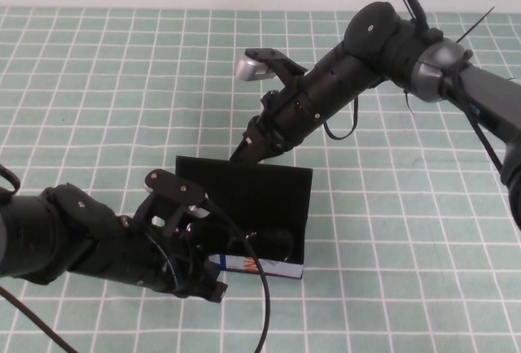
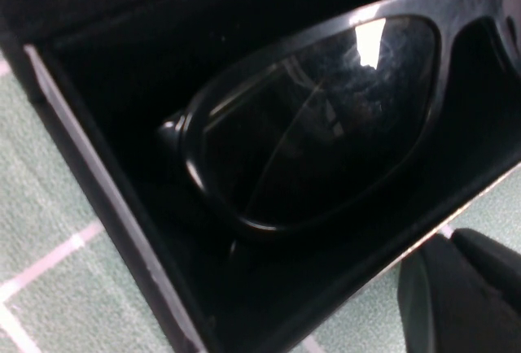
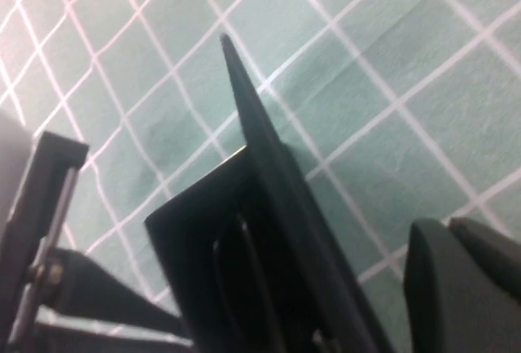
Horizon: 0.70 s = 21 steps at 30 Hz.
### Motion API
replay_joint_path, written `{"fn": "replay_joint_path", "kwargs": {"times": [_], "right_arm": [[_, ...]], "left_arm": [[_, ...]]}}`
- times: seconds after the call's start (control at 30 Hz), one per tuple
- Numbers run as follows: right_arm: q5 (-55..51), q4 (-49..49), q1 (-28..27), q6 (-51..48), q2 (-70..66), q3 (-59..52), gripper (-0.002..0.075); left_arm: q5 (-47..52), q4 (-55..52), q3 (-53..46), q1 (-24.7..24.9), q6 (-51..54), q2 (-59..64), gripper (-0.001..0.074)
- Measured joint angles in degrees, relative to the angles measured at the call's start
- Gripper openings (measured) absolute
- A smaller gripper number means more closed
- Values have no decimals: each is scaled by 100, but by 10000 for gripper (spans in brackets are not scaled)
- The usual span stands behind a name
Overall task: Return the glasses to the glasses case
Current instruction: Close the glasses case
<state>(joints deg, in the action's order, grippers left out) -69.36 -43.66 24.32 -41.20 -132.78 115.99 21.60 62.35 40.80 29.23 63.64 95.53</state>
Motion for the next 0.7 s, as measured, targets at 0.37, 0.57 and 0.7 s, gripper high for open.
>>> {"fn": "replay_joint_path", "kwargs": {"times": [0.37,0.57,0.7], "right_arm": [[0,-47,10,-148,510,-1131,-11],[13,-58,185,-309,588,-1433,-11],[13,-70,350,-447,588,-1457,-11]], "left_arm": [[-43,0,0,0,0,0,-2],[-43,0,0,0,0,0,-2],[-43,0,0,0,0,0,-2]]}}
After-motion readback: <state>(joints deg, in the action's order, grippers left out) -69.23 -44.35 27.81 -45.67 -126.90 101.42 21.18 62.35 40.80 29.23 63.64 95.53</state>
